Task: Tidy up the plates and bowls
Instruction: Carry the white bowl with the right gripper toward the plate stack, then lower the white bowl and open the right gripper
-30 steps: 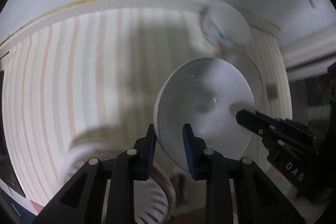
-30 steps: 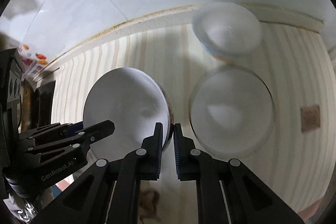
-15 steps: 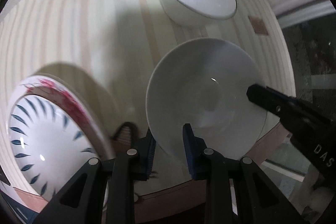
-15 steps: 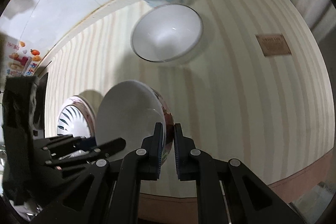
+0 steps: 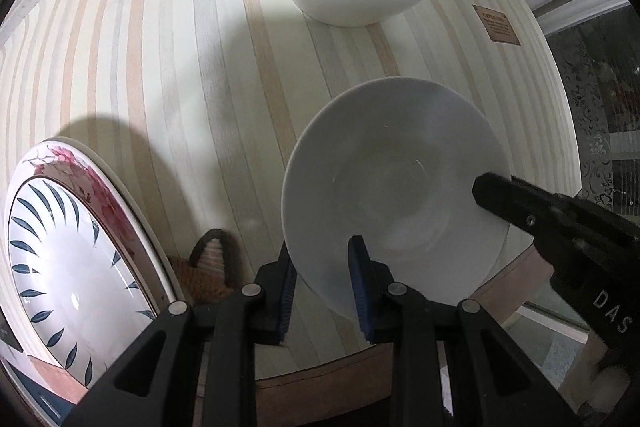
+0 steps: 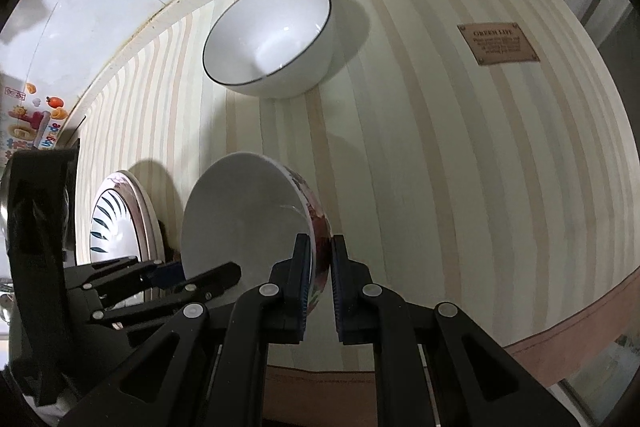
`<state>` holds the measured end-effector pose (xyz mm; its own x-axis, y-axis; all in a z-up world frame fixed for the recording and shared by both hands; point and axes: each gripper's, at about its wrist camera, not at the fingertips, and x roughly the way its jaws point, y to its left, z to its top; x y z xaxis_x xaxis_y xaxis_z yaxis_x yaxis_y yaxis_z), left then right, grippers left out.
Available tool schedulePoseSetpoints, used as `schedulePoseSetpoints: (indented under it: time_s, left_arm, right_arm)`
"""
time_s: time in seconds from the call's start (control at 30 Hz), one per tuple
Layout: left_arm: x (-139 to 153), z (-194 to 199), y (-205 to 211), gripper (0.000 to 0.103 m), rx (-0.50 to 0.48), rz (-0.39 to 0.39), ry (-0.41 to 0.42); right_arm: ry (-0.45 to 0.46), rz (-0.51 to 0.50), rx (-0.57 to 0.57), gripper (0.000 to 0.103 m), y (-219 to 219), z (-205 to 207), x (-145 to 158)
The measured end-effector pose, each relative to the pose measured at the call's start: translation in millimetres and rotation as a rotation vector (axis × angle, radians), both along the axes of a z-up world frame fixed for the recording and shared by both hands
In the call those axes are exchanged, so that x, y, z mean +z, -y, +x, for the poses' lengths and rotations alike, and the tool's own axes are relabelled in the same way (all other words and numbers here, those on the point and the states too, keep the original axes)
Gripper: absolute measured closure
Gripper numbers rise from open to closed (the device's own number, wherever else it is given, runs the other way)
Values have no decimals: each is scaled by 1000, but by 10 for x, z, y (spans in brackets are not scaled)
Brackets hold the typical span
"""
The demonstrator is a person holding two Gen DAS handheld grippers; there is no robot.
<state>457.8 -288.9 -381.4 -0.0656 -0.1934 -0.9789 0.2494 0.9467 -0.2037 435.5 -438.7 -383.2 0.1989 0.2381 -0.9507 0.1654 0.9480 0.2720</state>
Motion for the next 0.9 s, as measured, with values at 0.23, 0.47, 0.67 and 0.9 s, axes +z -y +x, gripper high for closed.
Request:
schedulePoseSetpoints:
  time_s: [0.23, 0.47, 0.67, 0.9]
  left_arm:
    - [-3, -33, 25, 80, -7, 5, 5]
    - [250, 2, -174, 80, 37, 4, 6]
    - [827, 359, -396, 72, 119, -49, 131]
    - [592, 1284, -372, 72, 208, -111, 102]
  right_arm:
    - [-14, 17, -12, 92, 21, -55, -74]
    - [-55, 74, -38, 90, 126, -83, -95]
    - [1, 126, -85, 75, 351, -50, 294]
    - [108, 172, -139, 56, 560, 609, 528]
